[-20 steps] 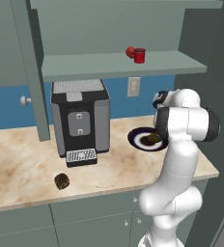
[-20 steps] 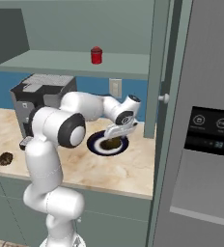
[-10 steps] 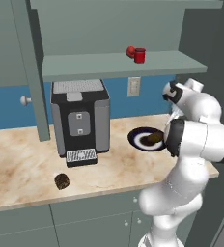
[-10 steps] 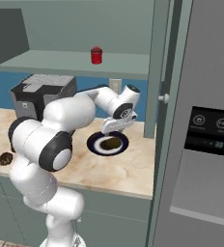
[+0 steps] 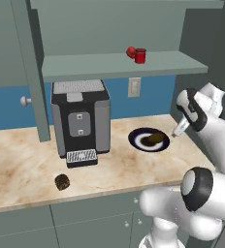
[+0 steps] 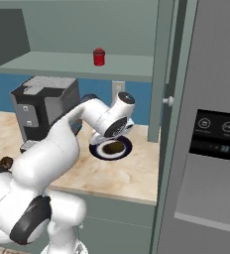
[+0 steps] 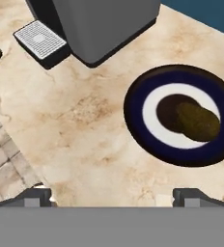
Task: Pick the avocado and bread from the counter and place them on the plate. Then pick the jam from the cabinet and place it next to the plate. Lastly close the cabinet door.
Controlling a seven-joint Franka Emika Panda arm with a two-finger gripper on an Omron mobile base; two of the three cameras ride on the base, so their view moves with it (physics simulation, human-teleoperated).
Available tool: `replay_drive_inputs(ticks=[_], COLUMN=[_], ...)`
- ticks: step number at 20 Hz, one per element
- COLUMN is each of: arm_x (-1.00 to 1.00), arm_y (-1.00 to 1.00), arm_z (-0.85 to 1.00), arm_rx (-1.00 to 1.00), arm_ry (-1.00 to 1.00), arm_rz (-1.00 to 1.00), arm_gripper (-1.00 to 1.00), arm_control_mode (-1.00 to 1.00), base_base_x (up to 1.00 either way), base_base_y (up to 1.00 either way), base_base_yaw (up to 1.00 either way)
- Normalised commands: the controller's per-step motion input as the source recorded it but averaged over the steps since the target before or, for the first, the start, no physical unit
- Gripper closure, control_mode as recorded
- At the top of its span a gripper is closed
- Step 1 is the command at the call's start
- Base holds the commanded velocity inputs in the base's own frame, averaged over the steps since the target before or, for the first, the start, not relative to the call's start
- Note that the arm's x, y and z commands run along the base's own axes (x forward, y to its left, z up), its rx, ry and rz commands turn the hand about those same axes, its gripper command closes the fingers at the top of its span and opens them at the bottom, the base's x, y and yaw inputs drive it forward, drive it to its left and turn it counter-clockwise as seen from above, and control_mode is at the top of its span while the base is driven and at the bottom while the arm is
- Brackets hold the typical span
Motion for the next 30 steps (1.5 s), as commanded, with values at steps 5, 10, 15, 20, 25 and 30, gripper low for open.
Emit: replay_drive_inputs(ticks=[5, 10, 15, 20, 25, 30], arm_x=[-0.56, -0.30, -0.34, -0.31, -0.07, -0.17], arm_y=[0.71, 0.80, 0.60, 0.65, 0.71, 0.56], arm_z=[0.27, 0.19, 0.05, 0.00, 0.00, 0.00], arm_rx=[0.00, 0.00, 0.00, 0.00, 0.00, 0.00], arm_ry=[-0.09, 0.07, 0.21, 0.28, 0.32, 0.02], arm_rz=[-0.24, -0.12, -0.03, -0.03, 0.00, -0.18], arm_gripper=[-1.00, -1.00, -1.00, -1.00, -1.00, -1.00], arm_control_mode=[-1.00, -1.00, -1.00, -1.00, -1.00, -1.00], base_base_x=[0.00, 0.00, 0.00, 0.00, 0.00, 0.00], base_base_y=[0.00, 0.00, 0.00, 0.00, 0.00, 0.00], base_base_yaw=[0.00, 0.00, 0.00, 0.00, 0.00, 0.00])
